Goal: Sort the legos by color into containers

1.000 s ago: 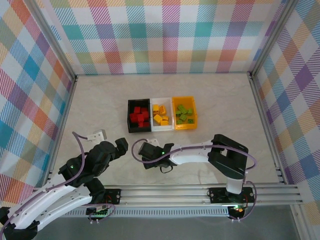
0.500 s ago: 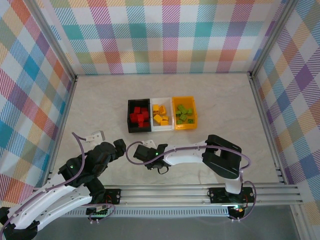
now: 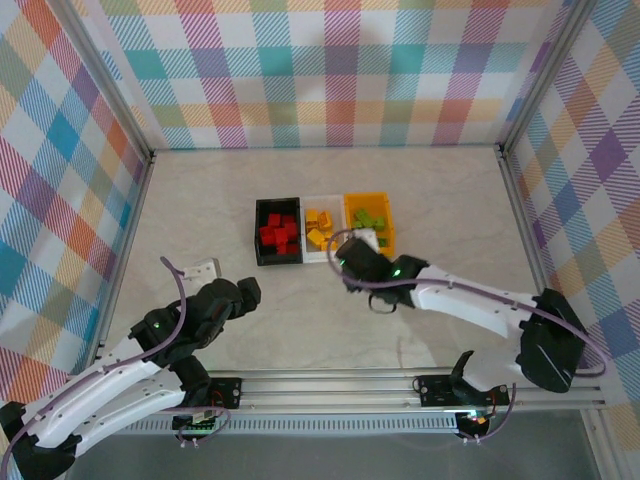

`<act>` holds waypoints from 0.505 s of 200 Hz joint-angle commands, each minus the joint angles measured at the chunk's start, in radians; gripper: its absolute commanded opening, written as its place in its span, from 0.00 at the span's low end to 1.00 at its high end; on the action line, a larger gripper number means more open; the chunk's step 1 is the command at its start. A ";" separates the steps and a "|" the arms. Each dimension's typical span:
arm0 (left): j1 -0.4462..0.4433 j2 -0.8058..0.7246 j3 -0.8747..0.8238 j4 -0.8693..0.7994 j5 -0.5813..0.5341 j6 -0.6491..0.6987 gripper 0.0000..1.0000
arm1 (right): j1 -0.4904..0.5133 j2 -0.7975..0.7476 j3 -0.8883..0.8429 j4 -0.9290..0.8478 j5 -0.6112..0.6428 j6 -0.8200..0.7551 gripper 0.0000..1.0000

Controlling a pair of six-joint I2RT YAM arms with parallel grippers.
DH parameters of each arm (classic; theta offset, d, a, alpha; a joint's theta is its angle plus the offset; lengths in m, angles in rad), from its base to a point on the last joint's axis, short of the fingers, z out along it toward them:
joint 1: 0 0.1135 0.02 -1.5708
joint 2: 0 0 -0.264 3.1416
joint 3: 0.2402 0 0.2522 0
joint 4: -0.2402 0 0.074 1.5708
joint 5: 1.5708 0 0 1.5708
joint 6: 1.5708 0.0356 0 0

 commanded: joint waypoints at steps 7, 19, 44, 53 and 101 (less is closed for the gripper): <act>-0.002 0.013 0.007 0.021 -0.004 0.018 1.00 | -0.173 0.092 0.102 0.022 -0.121 -0.110 0.27; -0.002 0.016 0.008 0.023 -0.004 0.021 1.00 | -0.225 0.166 0.170 0.033 -0.165 -0.131 0.27; -0.002 0.026 0.011 0.018 -0.011 0.019 1.00 | -0.290 0.331 0.326 0.016 -0.205 -0.144 0.28; -0.002 0.031 0.015 0.011 -0.015 0.018 1.00 | -0.304 0.381 0.376 0.008 -0.215 -0.149 0.33; -0.002 0.048 0.052 -0.022 -0.053 0.029 1.00 | -0.307 0.278 0.368 0.018 -0.219 -0.141 0.75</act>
